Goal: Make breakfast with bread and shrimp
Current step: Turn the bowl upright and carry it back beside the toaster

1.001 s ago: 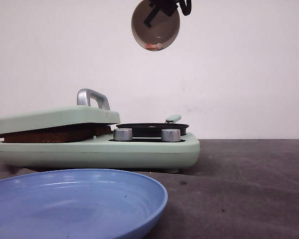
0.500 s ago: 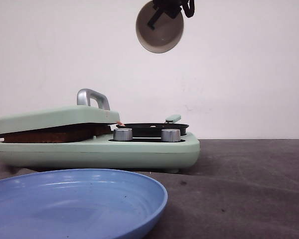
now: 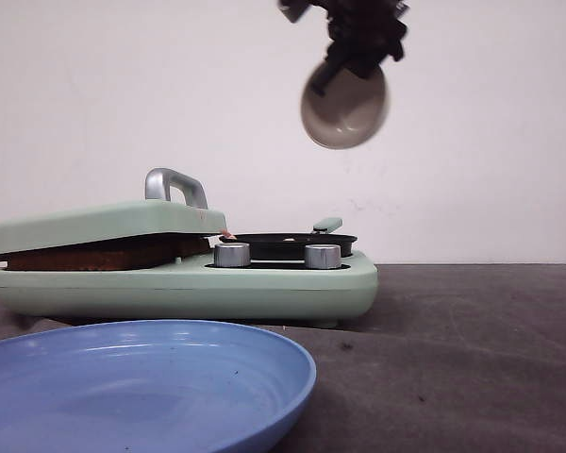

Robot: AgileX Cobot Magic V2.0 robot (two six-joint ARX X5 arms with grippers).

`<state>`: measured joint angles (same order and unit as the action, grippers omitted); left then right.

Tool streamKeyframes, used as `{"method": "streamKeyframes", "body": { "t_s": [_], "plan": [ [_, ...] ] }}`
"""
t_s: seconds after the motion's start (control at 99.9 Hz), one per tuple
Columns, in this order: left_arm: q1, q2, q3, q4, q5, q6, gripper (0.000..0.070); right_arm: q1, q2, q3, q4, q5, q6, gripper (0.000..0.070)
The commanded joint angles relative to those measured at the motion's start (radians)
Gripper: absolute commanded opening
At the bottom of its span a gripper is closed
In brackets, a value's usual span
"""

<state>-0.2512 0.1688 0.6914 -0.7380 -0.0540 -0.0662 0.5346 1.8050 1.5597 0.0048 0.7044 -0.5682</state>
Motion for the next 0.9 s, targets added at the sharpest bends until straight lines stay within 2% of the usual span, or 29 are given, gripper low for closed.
{"method": "streamKeyframes", "body": {
  "t_s": [0.0, 0.11, 0.32, 0.44, 0.58, 0.741, 0.891],
  "plan": [
    [-0.002, -0.001, 0.005, 0.0, -0.002, 0.005, 0.0351, -0.011, -0.017, 0.025, -0.055, -0.013, 0.157, 0.0003],
    [-0.002, -0.001, 0.005, -0.002, -0.002, 0.005, 0.0351, -0.043, -0.045, 0.025, -0.19, -0.067, 0.256, 0.0003],
    [-0.002, -0.001, 0.005, 0.005, -0.002, 0.005, 0.0351, -0.121, -0.098, 0.026, -0.412, -0.221, 0.452, 0.0003],
    [-0.002, -0.001, 0.005, 0.003, -0.002, 0.005, 0.0351, -0.18, -0.126, 0.026, -0.529, -0.353, 0.594, 0.0003],
    [-0.002, -0.001, 0.005, 0.003, -0.002, 0.005, 0.0351, -0.261, -0.135, 0.026, -0.632, -0.555, 0.721, 0.0003],
    [-0.002, -0.001, 0.005, 0.003, -0.002, 0.005, 0.0351, -0.345, -0.135, 0.026, -0.74, -0.733, 0.78, 0.0002],
    [-0.002, -0.001, 0.005, 0.004, -0.002, 0.002, 0.0351, -0.394, -0.134, 0.025, -0.829, -0.806, 0.78, 0.0003]
  ]
}}
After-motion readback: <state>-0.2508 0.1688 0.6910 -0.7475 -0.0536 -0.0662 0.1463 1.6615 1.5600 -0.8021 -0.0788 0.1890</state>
